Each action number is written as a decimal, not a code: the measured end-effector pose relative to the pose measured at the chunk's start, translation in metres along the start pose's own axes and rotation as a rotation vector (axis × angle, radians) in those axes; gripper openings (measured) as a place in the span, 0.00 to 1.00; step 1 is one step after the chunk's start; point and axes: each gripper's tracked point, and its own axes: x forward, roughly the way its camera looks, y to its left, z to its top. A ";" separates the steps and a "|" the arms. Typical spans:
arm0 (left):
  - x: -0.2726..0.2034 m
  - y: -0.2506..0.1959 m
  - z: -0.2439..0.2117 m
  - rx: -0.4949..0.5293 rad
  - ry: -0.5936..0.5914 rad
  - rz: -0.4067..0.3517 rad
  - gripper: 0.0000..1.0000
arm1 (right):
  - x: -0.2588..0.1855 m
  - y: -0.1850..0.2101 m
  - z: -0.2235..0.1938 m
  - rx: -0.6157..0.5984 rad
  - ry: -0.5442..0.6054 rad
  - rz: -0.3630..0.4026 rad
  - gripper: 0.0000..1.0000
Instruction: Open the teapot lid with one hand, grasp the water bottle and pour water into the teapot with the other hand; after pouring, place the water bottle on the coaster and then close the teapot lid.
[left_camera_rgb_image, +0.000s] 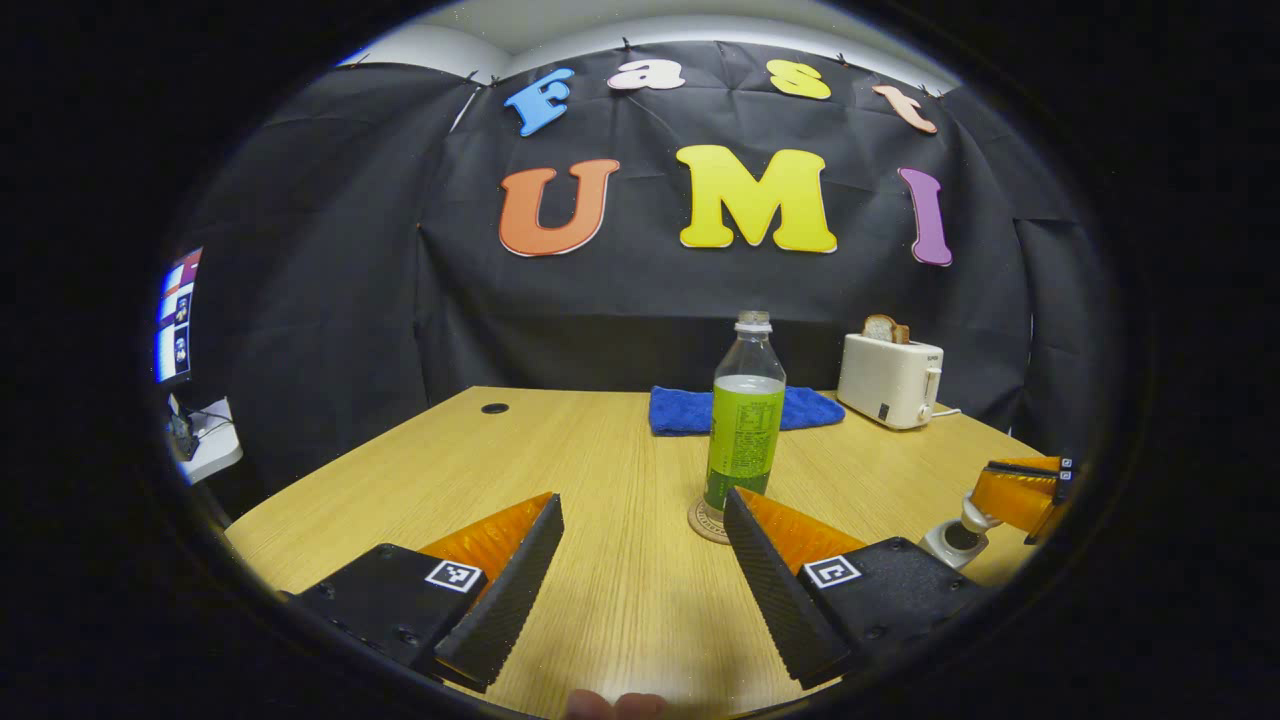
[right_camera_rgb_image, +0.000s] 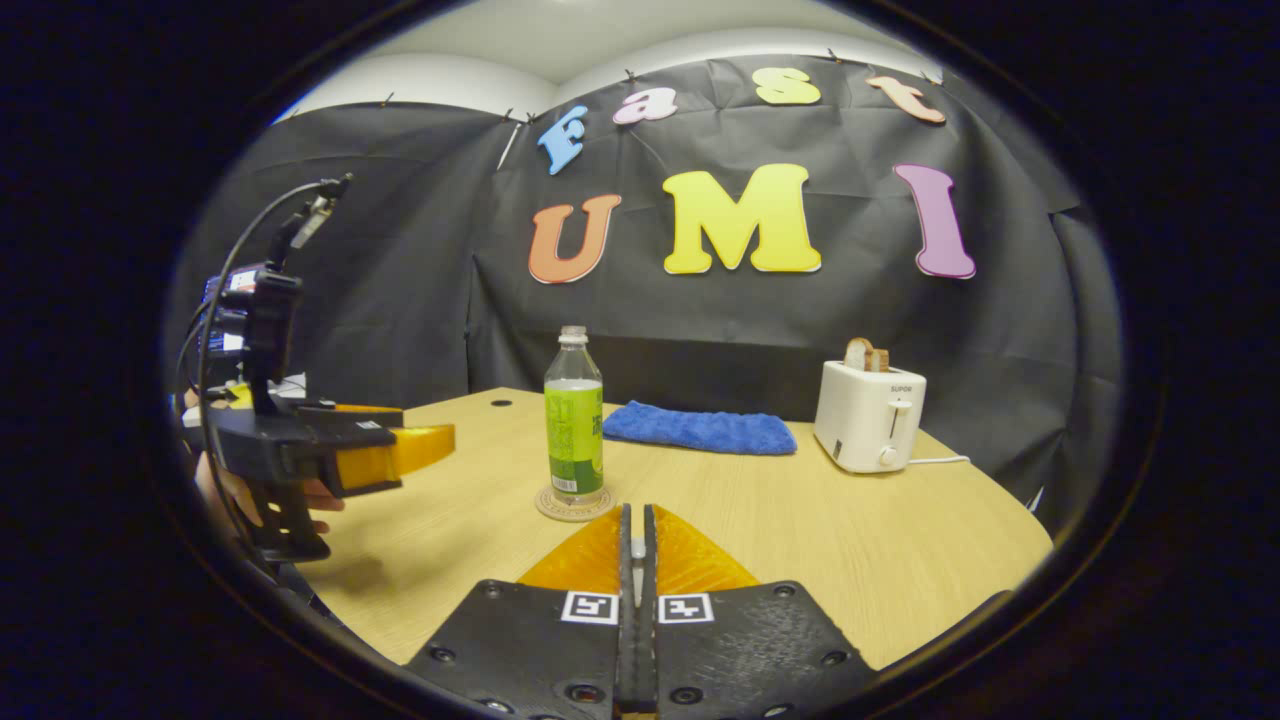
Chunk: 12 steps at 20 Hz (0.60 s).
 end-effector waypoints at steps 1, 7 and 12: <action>-0.004 0.005 0.003 -0.003 -0.011 0.009 1.00 | 0.002 -0.001 -0.004 0.003 0.010 -0.002 0.00; -0.016 0.019 0.008 0.008 -0.033 0.039 1.00 | 0.005 -0.002 -0.012 0.005 0.021 -0.015 0.00; -0.016 0.020 0.006 0.005 -0.029 0.038 1.00 | 0.006 -0.002 -0.014 0.012 0.013 -0.018 0.00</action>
